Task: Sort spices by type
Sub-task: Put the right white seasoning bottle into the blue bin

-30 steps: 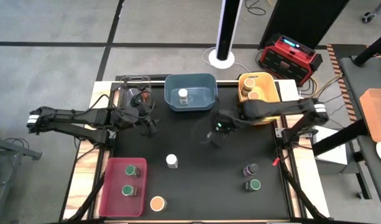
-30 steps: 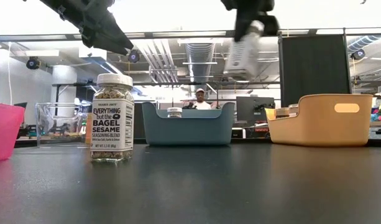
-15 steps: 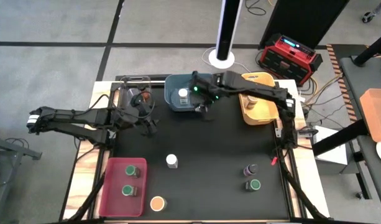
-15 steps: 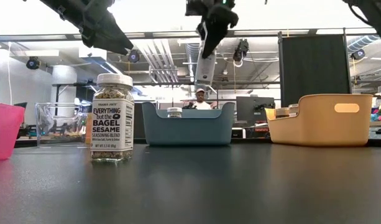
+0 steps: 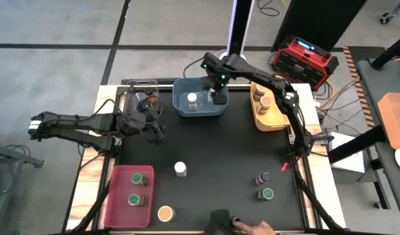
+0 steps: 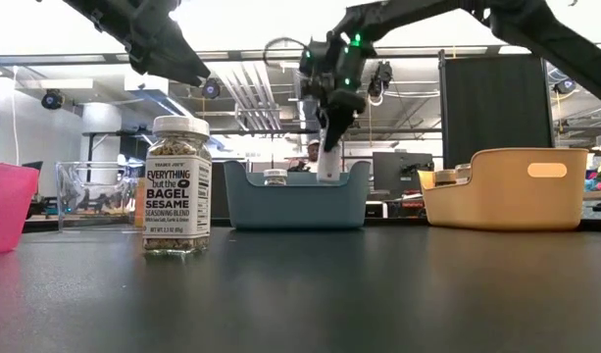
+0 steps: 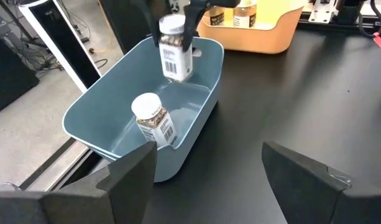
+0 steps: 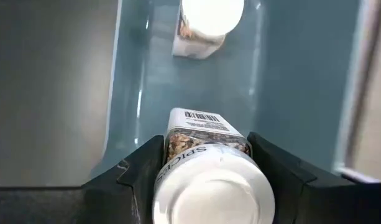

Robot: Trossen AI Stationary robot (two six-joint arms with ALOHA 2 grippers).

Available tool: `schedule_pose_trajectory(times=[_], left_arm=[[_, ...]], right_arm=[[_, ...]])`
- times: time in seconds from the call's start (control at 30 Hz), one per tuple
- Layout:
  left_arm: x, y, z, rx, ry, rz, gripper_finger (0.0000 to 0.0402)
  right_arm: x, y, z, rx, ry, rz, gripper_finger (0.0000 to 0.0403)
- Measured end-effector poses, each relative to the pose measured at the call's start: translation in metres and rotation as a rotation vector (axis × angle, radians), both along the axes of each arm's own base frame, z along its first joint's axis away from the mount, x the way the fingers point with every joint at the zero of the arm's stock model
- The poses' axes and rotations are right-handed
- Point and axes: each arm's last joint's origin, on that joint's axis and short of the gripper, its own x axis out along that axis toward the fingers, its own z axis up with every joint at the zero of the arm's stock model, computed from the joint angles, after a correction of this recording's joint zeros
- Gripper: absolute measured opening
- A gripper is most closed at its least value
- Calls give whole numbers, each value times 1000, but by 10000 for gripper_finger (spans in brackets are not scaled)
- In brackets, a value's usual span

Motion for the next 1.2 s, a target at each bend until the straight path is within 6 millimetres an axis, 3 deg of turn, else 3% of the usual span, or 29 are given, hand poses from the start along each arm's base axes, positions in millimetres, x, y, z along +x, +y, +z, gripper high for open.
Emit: schedule_pose_trajectory(times=[0.23, 0.7, 1.2], left_arm=[[0, 0, 0, 18, 8, 4, 275], [0, 0, 0, 27, 14, 2, 275], [0, 0, 0, 27, 14, 2, 275]], right_arm=[[-1, -19, -23, 86, 10, -37, 196], [7, -19, -29, 50, -17, 16, 196], [3, -16, -57, 39, 94, -26, 196]])
